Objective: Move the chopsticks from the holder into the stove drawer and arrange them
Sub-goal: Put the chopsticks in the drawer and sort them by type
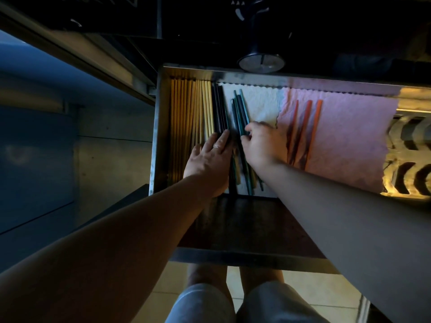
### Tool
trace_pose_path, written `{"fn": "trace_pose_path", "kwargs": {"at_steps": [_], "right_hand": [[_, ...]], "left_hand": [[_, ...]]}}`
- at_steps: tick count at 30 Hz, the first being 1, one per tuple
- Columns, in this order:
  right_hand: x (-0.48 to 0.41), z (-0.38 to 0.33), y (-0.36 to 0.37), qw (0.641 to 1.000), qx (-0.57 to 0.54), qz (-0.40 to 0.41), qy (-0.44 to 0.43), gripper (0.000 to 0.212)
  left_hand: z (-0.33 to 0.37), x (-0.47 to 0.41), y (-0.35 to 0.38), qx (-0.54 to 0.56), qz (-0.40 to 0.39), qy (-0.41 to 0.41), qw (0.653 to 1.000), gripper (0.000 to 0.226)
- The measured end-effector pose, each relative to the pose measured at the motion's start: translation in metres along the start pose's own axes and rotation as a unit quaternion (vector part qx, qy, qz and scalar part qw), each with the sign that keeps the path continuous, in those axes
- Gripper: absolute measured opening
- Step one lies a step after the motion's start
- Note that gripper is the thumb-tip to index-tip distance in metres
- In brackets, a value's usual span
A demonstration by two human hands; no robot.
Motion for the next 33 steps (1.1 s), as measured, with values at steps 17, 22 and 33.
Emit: {"fn": "trace_pose_path", "kwargs": {"at_steps": [17, 22, 33], "right_hand": [[-0.008, 0.002, 0.003, 0.996, 0.043, -0.011, 0.078, 0.021], [-0.007, 0.001, 0.0, 0.999, 0.005, 0.001, 0.053, 0.016], [-0.008, -0.009, 0.004, 0.996, 0.077, -0.023, 0.044, 0.02]], "left_hand": [[-0.009, -0.002, 0.001, 0.044, -0.043, 0.02, 0.998, 0.082], [-0.009, -0.002, 0.001, 0.05, -0.048, 0.019, 0.997, 0.082], [-0.008, -0.002, 0.001, 0.054, -0.051, 0.022, 0.997, 0.082]]}}
Point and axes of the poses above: each hand's wrist, its own x-axis away from the middle knuckle, its own y-axis out of the palm, z = x × y, the point moved 5 cm from there along -x, towards the middle knuckle, and after that the axes turned 3 degrees about y, right-handed, at the moved point
